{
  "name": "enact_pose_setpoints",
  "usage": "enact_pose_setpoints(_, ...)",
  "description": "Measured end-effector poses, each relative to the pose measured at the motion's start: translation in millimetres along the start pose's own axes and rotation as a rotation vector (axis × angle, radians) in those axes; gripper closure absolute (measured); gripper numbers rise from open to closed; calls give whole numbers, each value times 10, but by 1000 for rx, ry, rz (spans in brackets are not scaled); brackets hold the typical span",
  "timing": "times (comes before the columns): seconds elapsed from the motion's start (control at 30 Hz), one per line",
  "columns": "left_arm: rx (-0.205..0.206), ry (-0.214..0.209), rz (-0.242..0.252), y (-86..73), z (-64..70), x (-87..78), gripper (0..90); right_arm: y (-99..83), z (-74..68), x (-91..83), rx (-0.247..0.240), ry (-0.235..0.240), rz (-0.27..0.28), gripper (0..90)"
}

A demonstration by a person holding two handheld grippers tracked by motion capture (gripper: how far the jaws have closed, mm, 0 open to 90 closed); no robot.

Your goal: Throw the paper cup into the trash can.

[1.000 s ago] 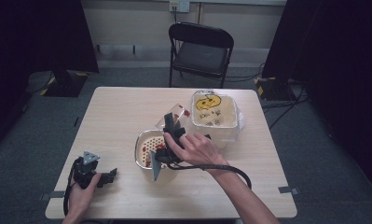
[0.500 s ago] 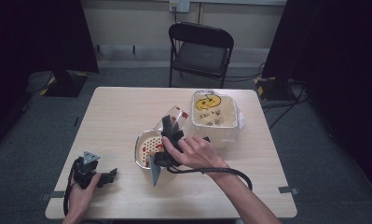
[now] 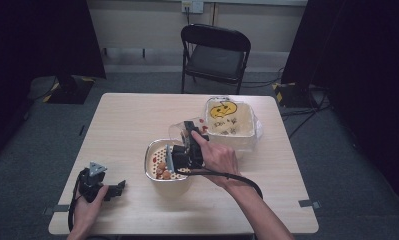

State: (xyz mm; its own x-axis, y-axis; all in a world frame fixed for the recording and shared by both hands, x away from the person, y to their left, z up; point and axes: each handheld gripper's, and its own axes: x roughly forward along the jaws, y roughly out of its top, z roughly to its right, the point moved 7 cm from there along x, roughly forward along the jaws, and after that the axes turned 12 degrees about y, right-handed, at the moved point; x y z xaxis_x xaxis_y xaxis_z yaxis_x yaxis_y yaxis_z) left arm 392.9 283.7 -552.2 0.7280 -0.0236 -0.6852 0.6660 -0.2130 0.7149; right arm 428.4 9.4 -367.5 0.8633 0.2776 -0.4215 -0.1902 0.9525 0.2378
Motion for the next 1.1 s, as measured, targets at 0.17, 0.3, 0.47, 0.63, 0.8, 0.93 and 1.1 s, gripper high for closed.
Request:
enact_pose_setpoints(0.17, 0, 0, 0, 0, 0, 0, 0, -60, 33, -5, 256, 88, 92, 498)
enact_pose_setpoints(0.3, 0, 0, 0, 0, 0, 0, 0, -100, 78, 3, 407, 151, 174, 498)
enact_pose_setpoints(0.47, 0, 1, -1, 0, 0, -1, 0, -181, 134, 9, 601, 232, 257, 499)
enact_pose_setpoints(0.63, 0, 0, 0, 0, 0, 0, 0, -205, 169, -8, 726, 308, 341, 499)
enact_pose_setpoints(0.8, 0, 0, 0, 0, 0, 0, 0, -229, 239, -14, 893, 380, 447, 499)
enact_pose_setpoints(0.93, 0, 1, -1, 0, 0, -1, 0, -238, 271, -13, 928, 395, 473, 499)
enact_pose_setpoints(1.1, 0, 0, 0, 0, 0, 0, 0, -252, 340, -38, 968, 363, 521, 502)
